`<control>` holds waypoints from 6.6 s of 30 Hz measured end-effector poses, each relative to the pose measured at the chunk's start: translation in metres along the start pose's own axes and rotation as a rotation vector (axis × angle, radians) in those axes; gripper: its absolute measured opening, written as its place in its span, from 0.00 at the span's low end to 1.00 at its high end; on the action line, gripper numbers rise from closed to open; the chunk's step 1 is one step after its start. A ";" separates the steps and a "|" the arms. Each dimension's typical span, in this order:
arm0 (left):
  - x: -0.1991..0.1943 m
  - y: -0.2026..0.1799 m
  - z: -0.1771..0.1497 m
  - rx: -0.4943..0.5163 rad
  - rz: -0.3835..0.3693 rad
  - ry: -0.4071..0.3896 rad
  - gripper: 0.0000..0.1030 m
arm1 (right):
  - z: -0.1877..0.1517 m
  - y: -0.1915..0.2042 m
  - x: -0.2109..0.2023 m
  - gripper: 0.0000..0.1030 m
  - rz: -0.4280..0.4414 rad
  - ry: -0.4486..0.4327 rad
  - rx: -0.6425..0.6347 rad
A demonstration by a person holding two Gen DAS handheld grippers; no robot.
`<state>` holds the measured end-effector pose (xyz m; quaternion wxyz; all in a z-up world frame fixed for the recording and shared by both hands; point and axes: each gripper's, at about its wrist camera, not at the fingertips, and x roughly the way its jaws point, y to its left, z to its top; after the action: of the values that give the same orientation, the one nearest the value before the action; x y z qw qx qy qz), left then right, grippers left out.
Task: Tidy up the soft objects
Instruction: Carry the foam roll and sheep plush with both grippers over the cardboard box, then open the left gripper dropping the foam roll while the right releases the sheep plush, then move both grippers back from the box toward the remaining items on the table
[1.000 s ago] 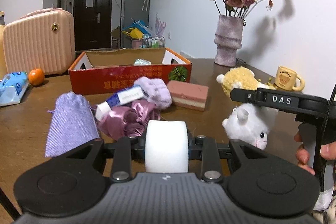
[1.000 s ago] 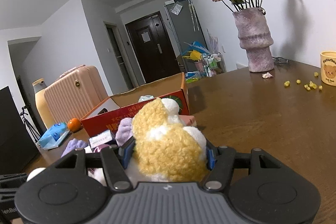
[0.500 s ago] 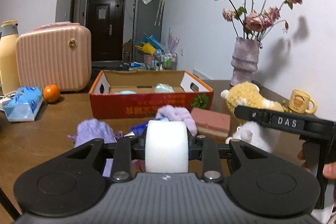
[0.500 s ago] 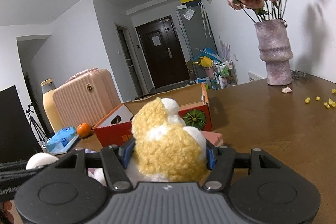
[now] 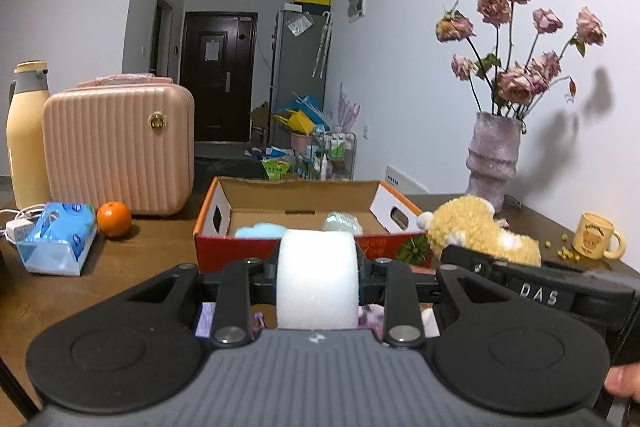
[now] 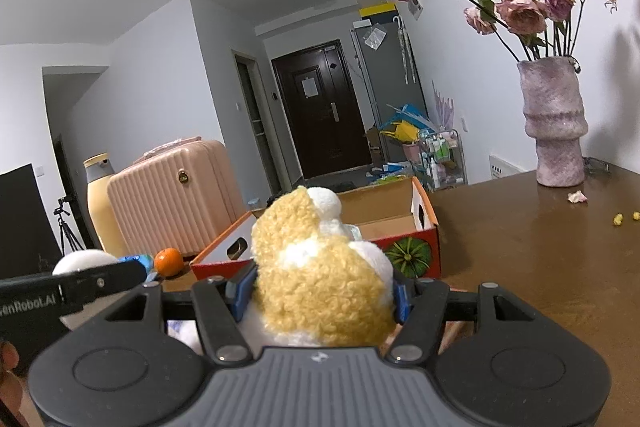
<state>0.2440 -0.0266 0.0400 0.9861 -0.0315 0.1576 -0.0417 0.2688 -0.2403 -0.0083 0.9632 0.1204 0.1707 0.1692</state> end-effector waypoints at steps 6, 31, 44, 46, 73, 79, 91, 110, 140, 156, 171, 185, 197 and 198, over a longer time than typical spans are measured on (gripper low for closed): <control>0.013 0.006 0.013 -0.010 0.015 -0.031 0.29 | 0.007 0.004 0.017 0.60 0.001 -0.016 0.008; 0.081 0.025 0.043 -0.030 0.042 -0.053 0.29 | 0.031 -0.002 0.090 0.60 0.004 -0.052 0.033; 0.111 0.029 0.055 -0.009 0.052 -0.058 0.29 | 0.045 -0.009 0.121 0.60 -0.001 -0.055 0.034; 0.117 0.029 0.056 -0.009 0.055 -0.055 0.29 | 0.047 -0.010 0.125 0.60 -0.002 -0.055 0.034; 0.191 0.055 0.069 -0.014 0.097 -0.004 0.29 | 0.063 -0.017 0.185 0.60 -0.039 -0.030 0.007; 0.210 0.060 0.067 -0.012 0.117 0.025 0.29 | 0.066 -0.021 0.195 0.60 -0.062 -0.016 0.007; 0.240 0.065 0.060 -0.015 0.163 0.071 0.29 | 0.071 -0.025 0.224 0.60 -0.093 0.036 0.010; 0.260 0.055 0.041 0.027 0.241 0.049 0.29 | 0.068 -0.023 0.250 0.60 -0.141 0.109 0.014; 0.261 0.052 0.035 0.066 0.367 0.033 1.00 | 0.056 -0.027 0.250 0.96 -0.207 0.095 0.016; 0.252 0.058 0.040 0.040 0.372 0.014 1.00 | 0.053 -0.023 0.243 1.00 -0.210 0.075 0.001; 0.211 0.052 0.048 0.053 0.321 -0.055 1.00 | 0.059 -0.023 0.224 1.00 -0.203 0.043 0.000; 0.171 0.078 0.050 0.001 0.346 -0.070 1.00 | 0.052 -0.013 0.180 1.00 -0.200 -0.033 -0.046; 0.137 0.089 0.034 -0.007 0.354 -0.055 1.00 | 0.026 0.000 0.134 1.00 -0.195 -0.064 -0.080; 0.134 0.090 0.033 -0.009 0.355 -0.053 1.00 | 0.024 0.000 0.131 1.00 -0.195 -0.061 -0.078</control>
<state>0.3879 0.0526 0.0231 0.9817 -0.0089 0.1347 0.1346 0.3931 -0.1963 -0.0239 0.9838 0.0709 0.1453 0.0776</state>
